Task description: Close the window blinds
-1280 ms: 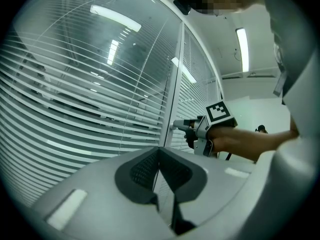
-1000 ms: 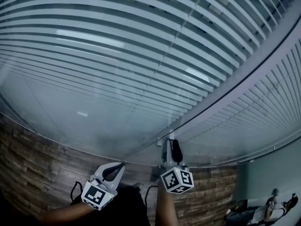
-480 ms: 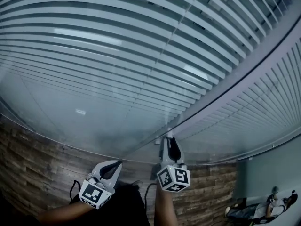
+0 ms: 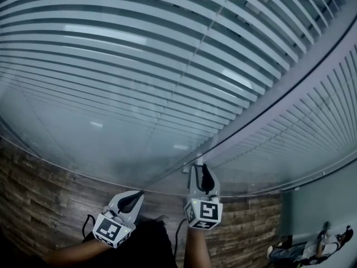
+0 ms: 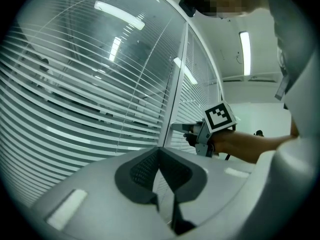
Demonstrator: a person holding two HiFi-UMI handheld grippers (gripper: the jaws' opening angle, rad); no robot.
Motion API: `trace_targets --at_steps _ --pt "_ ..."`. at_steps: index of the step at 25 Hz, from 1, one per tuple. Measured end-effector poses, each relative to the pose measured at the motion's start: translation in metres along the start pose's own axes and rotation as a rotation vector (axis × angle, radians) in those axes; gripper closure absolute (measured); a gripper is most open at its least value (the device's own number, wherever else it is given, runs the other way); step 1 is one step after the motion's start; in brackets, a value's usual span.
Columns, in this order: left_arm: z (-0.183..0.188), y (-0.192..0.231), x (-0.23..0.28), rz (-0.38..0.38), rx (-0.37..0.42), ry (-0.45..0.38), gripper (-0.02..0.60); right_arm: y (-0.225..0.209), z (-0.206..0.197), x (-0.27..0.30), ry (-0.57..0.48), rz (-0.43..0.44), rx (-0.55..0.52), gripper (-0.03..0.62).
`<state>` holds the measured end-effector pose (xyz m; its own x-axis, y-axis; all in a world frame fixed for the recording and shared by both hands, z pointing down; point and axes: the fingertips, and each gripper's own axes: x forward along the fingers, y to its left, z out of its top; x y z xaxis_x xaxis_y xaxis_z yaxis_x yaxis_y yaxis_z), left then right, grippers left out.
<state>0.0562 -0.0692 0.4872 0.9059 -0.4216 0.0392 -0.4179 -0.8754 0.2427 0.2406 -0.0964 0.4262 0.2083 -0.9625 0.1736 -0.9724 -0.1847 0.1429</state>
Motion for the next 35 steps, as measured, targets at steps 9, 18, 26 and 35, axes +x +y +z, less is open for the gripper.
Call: trace_targets --at_steps 9,18,26,35 --pt "-0.003 -0.002 0.003 -0.002 -0.005 0.016 0.583 0.008 -0.001 0.0 0.059 -0.049 -0.344 0.467" --pt "-0.015 0.003 0.005 0.003 -0.019 0.023 0.583 0.013 -0.01 0.003 0.085 -0.093 -0.576 0.468" --pt "-0.035 0.004 0.011 -0.015 -0.044 0.038 0.583 0.011 -0.027 0.007 0.105 -0.03 -0.588 0.465" --pt "-0.02 0.004 0.001 -0.007 -0.021 0.028 0.581 0.005 -0.015 0.0 0.042 0.036 -0.119 0.414"
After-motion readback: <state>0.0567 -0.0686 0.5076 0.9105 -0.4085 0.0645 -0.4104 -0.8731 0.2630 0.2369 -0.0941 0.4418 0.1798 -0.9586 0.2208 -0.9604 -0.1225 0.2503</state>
